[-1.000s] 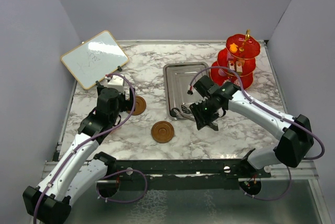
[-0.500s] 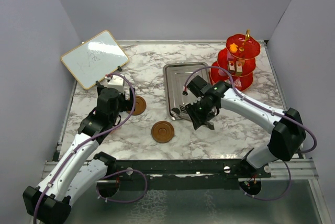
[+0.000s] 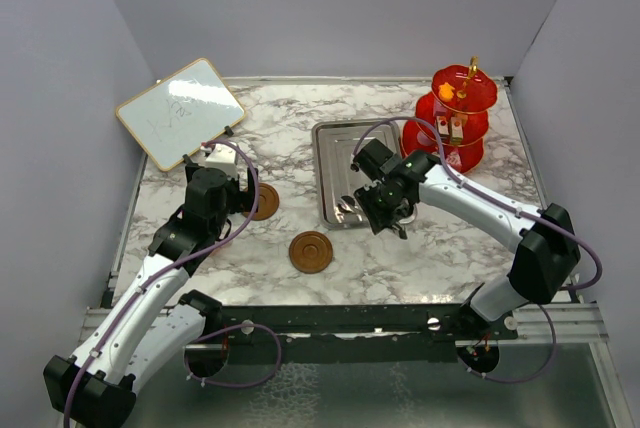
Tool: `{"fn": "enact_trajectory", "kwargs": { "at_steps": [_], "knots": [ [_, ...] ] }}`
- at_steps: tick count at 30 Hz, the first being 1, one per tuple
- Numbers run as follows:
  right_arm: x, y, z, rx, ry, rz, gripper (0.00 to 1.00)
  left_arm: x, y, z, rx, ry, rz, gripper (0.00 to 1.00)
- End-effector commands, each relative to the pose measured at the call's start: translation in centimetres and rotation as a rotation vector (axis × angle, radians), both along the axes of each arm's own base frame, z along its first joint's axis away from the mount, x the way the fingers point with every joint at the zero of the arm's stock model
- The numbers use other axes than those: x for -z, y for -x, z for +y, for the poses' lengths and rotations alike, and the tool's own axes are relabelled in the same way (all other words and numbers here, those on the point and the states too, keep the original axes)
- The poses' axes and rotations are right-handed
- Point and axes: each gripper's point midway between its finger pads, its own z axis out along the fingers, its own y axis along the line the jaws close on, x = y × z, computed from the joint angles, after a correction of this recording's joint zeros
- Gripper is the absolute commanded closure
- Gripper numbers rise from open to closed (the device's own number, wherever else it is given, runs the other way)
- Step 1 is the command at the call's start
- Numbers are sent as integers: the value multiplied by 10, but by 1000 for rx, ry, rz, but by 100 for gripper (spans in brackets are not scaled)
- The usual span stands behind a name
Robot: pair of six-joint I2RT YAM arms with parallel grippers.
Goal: Serve the afternoon tea
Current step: Adjust the dessert on the tray, then pick up the desert from the tray.
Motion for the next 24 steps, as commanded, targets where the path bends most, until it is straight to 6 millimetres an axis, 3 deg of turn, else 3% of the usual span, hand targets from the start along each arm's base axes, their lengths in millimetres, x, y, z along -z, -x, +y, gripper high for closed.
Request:
{"fn": "enact_trajectory", "kwargs": {
  "at_steps": [1, 11, 24],
  "knots": [
    [-16, -16, 6, 32, -25, -93, 56, -15, -2, 1, -1, 10, -41, 1],
    [0, -1, 10, -22, -34, -4, 52, -15, -2, 0, 0, 11, -40, 1],
    [11, -4, 6, -33, 17, 10, 57, -12, -3, 1, -3, 5, -31, 1]
  ]
}}
